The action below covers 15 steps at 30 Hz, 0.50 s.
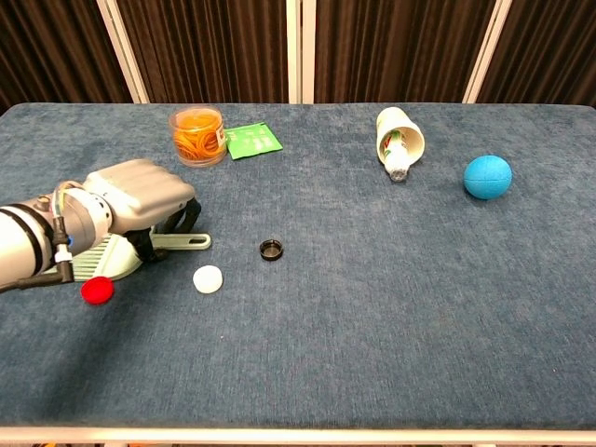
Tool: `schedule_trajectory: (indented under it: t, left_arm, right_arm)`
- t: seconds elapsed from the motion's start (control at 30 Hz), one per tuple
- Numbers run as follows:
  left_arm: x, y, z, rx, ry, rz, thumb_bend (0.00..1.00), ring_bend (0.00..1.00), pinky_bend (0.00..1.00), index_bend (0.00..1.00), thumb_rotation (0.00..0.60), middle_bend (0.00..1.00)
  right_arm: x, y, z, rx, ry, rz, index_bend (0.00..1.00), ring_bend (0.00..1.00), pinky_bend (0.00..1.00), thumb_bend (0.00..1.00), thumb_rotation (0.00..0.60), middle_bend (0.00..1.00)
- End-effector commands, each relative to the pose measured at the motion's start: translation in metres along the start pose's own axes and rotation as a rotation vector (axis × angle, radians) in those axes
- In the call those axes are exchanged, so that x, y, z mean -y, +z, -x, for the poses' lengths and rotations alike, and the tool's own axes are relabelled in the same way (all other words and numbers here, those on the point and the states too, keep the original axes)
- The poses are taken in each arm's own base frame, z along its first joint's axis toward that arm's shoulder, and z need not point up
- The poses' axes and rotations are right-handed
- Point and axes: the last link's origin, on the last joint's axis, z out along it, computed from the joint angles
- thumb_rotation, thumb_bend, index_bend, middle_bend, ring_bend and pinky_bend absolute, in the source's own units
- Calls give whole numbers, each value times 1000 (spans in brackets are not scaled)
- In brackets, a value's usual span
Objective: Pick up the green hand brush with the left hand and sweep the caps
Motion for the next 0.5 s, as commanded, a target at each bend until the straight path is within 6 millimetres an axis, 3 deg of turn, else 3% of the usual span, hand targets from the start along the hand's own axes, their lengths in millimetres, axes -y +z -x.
schedule_trajectory:
  t: [0.03, 0.2, 0.5]
  left_arm:
    - [13, -5, -4, -49, -51, 44, 420, 856, 1000, 522, 600, 572]
    - [37, -9, -16, -115, -174, 69, 450, 858, 1000, 542, 600, 589]
    - [91, -33, -37, -199, -606, -23, 458, 857, 1000, 557, 600, 604]
  right_arm:
    - [0, 0, 0, -1, 1, 0, 0, 0, 0, 172, 600, 68]
    - [0, -1, 0, -3, 1, -3, 0, 0, 0, 173, 600, 68]
    - [-3, 1, 1, 6, 2, 6, 0, 0, 0, 172, 600, 68]
